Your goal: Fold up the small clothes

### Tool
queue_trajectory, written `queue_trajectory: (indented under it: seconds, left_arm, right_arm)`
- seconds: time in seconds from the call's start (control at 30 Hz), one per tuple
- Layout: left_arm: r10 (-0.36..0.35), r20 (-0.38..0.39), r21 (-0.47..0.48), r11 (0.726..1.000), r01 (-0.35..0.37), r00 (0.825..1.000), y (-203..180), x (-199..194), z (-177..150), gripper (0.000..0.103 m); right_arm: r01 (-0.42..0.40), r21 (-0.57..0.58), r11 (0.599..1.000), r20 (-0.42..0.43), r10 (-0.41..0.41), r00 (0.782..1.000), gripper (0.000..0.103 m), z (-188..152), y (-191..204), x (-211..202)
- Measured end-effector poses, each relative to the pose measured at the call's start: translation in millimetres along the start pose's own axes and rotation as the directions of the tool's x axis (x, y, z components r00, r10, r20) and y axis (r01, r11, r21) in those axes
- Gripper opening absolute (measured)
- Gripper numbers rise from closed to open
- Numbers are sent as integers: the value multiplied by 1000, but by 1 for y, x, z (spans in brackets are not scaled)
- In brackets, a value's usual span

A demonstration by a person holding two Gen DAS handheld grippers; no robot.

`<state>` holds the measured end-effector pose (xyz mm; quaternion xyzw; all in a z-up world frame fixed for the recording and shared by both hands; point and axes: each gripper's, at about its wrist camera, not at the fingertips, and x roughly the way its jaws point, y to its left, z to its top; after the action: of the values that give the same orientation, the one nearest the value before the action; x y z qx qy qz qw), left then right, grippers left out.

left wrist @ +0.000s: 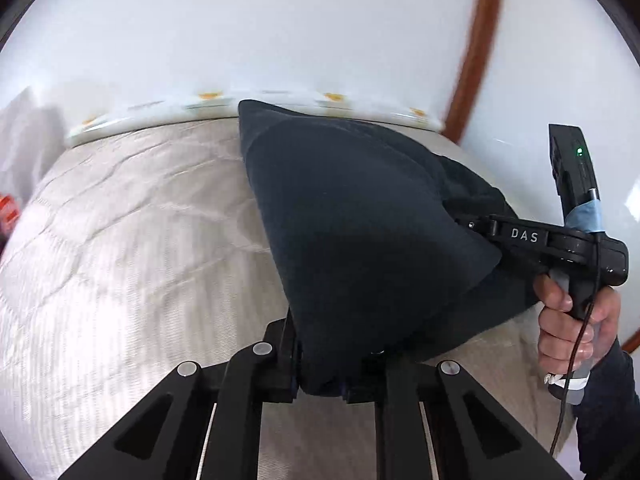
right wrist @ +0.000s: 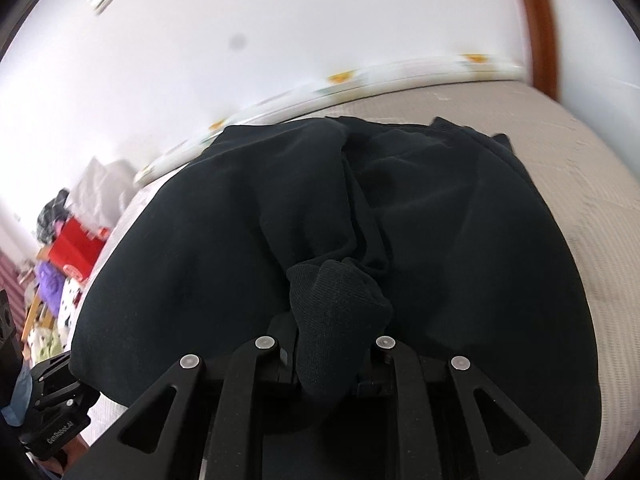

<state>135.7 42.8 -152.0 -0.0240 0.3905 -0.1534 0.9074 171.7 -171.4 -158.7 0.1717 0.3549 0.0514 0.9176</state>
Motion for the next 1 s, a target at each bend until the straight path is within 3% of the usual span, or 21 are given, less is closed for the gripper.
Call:
queue_trajectory:
  seconds: [0.17, 0.3, 0.4, 0.5, 0.6, 0.67, 0.7, 0.8, 0.93, 0.97, 1.0]
  left_arm:
    - [46, 5, -68, 997, -46, 999, 46, -24, -17, 14]
    - [26, -18, -89, 996, -28, 999, 60, -27, -28, 14]
    - [36, -10, -42, 998, -37, 999, 51, -27, -30, 16]
    - [55, -2, 13, 998, -55, 998, 43, -20, -26, 21]
    - [35, -10, 28, 999, -34, 999, 40, -20, -28, 36]
    - [5, -2, 23, 1000, -5, 1000, 40, -22, -27, 61]
    - [8, 3, 30, 1000, -8, 1000, 39, -21, -25, 64]
    - [41, -3, 41, 998, -41, 999, 32, -13, -20, 64]
    - [32, -79, 14, 999, -31, 996, 26, 11, -13, 65]
    - [32, -78, 5, 999, -32, 996, 26, 13, -11, 66]
    - [35, -76, 2, 999, -35, 996, 25, 13, -11, 66]
  right_arm:
    - [-74, -47, 996, -29, 72, 997, 16, -2, 55, 26]
    - [-96, -84, 992, -1, 96, 995, 16, -10, 74, 17]
    - [-118, -89, 989, 60, 123, 991, 16, -23, 67, -10]
    - [-101, -73, 992, 53, 105, 993, 18, -35, 60, -20]
    - [-91, -53, 994, 43, 93, 995, 26, -34, 55, -21]
    - [-89, -31, 996, 53, 90, 995, 33, -32, 55, -21]
    - [-89, -12, 996, 61, 89, 994, 39, -29, 55, -19]
    - [-76, 33, 997, 49, 75, 996, 41, -25, 55, -10]
    - [-60, 83, 995, 48, 56, 997, 42, -18, 57, 6]
    - [-51, 94, 994, 51, 46, 998, 40, -16, 58, 9]
    - [-41, 104, 994, 56, 35, 998, 29, -14, 60, 12]
